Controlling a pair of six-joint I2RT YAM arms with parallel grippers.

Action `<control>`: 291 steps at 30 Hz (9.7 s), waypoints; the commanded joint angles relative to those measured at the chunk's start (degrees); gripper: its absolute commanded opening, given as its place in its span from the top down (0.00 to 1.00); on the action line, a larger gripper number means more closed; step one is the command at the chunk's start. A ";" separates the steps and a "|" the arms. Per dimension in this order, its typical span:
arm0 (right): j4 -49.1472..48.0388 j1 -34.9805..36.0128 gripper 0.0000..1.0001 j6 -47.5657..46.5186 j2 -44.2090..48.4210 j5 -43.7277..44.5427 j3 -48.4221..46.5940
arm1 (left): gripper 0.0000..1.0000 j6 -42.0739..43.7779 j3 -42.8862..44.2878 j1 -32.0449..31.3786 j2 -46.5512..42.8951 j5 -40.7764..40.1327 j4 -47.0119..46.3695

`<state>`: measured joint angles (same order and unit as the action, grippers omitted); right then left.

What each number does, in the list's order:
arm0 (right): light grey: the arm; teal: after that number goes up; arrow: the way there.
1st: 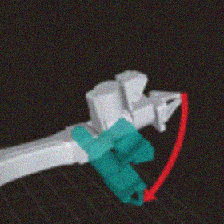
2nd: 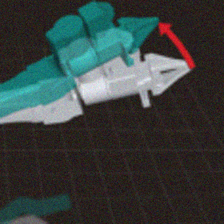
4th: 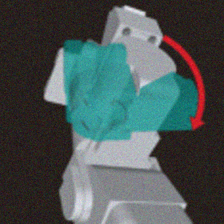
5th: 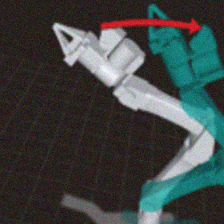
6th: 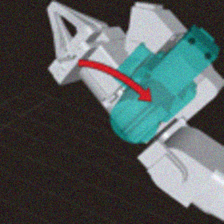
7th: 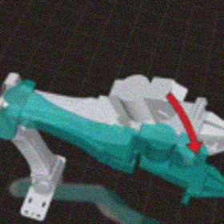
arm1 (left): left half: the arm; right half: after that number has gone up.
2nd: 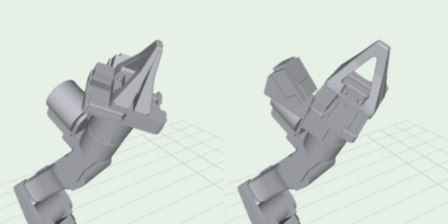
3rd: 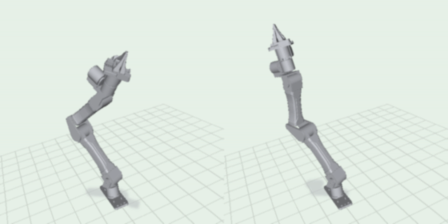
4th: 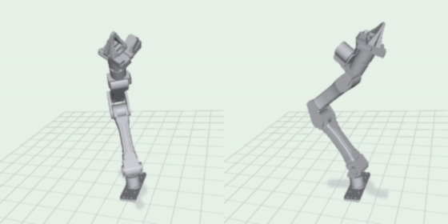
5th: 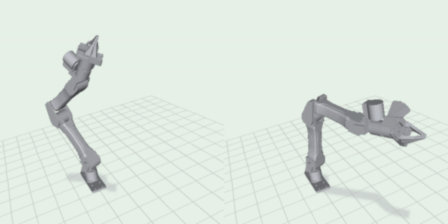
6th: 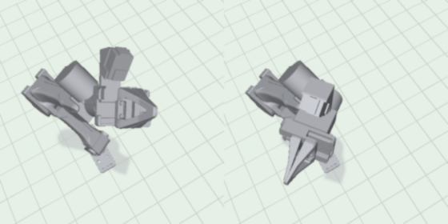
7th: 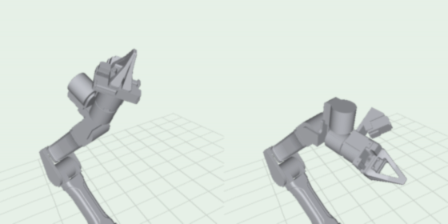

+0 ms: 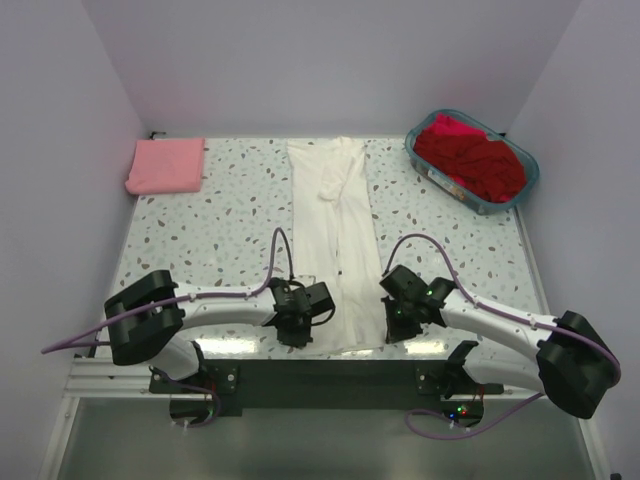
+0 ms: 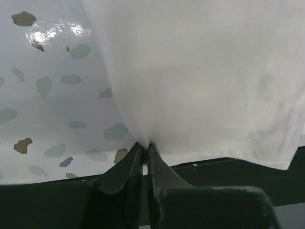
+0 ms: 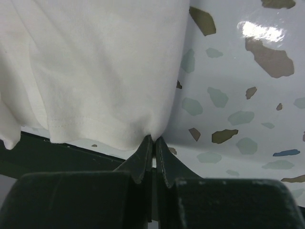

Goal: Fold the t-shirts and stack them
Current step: Fold the tshirt

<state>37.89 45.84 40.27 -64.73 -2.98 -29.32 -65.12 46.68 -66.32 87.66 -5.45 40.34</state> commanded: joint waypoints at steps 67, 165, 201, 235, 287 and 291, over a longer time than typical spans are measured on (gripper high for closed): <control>-1.15 -23.78 1.00 -22.52 -39.33 7.29 -51.71 | 1.00 40.34 37.08 37.23 22.91 -12.91 -14.67; -41.84 -18.25 0.76 -15.75 -48.38 -29.35 -46.97 | 0.86 22.76 -0.44 27.65 7.44 -11.51 -27.60; -64.73 -30.11 0.69 1.04 -31.35 -43.25 -0.38 | 0.87 15.03 -20.84 35.56 -10.46 9.77 -45.44; -52.23 -39.25 0.60 -3.52 -53.06 -39.12 -39.59 | 0.78 20.91 13.09 50.59 23.63 18.03 -54.06; -11.78 -8.84 0.60 -4.85 -31.68 13.71 -19.99 | 0.16 32.60 1.58 34.33 -4.43 -3.51 -18.37; -12.14 -8.58 0.72 -4.85 -33.27 13.44 -18.84 | 0.16 32.16 1.66 33.81 -3.64 -3.51 -18.28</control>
<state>24.38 36.84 34.09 -93.76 9.47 -51.96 -32.03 48.03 -31.94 83.48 -9.19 23.22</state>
